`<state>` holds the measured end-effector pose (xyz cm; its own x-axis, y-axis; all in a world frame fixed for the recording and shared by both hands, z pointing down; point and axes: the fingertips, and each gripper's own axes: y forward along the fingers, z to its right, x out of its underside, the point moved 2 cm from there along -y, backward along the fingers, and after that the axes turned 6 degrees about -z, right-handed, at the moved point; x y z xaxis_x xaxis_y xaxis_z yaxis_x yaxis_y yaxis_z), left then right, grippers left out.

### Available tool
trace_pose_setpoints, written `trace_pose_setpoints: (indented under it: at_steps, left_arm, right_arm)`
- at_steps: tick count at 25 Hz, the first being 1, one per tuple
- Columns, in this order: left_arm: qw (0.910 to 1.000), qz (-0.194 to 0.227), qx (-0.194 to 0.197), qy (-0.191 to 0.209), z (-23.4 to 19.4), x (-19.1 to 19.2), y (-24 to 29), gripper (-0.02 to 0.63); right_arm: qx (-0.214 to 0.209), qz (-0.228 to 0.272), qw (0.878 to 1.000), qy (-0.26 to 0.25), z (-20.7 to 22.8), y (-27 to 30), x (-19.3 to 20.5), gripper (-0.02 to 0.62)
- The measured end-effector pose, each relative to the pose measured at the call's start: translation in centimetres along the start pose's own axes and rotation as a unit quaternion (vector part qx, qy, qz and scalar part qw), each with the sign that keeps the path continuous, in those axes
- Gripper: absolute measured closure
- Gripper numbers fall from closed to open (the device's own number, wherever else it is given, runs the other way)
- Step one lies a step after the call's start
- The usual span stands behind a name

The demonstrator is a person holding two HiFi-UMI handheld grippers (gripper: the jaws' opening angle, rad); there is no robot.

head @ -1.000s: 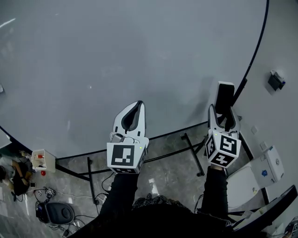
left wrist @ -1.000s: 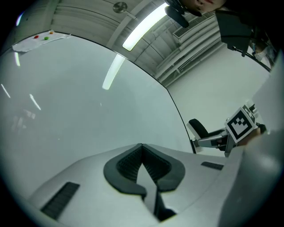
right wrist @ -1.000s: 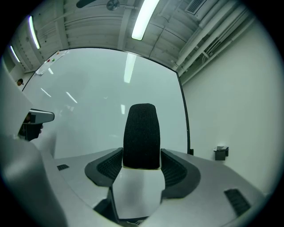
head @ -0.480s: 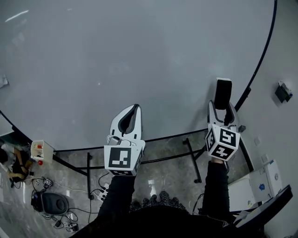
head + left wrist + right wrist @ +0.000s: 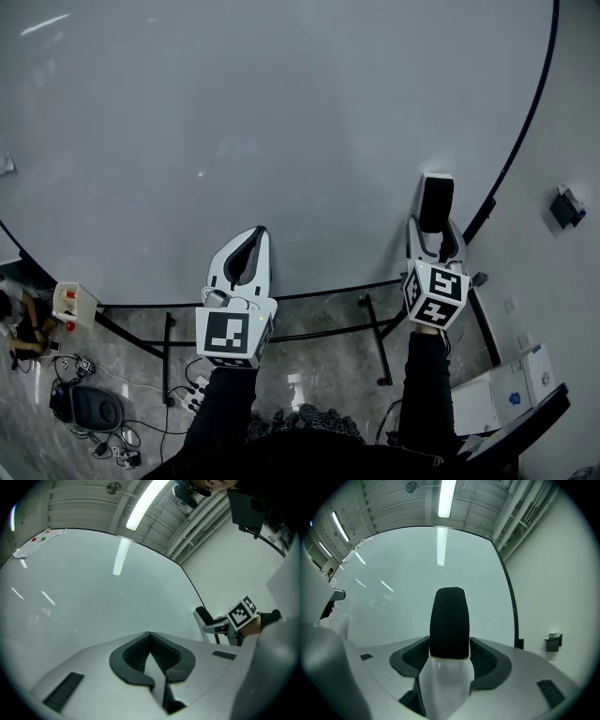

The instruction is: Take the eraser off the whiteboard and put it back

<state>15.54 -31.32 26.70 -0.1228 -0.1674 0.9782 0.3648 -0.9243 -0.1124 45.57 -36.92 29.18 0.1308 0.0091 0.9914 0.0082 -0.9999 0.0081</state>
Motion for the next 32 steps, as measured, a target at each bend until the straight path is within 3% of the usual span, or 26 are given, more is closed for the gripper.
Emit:
trace_pose_setpoints:
  at_steps: [21,32]
  left_arm:
    - [0.9998,-0.006,-0.018,0.007,0.9,-0.4,0.2,0.600]
    - [0.9999,-0.006,-0.009,0.008,2.2,-0.4,0.6,0.600]
  right_arm:
    - [-0.035,-0.007,0.999,0.009,1.3,2.5,0.9,0.319]
    - [-0.093,-0.008,0.996,0.006,1.7,2.9,0.9,0.319]
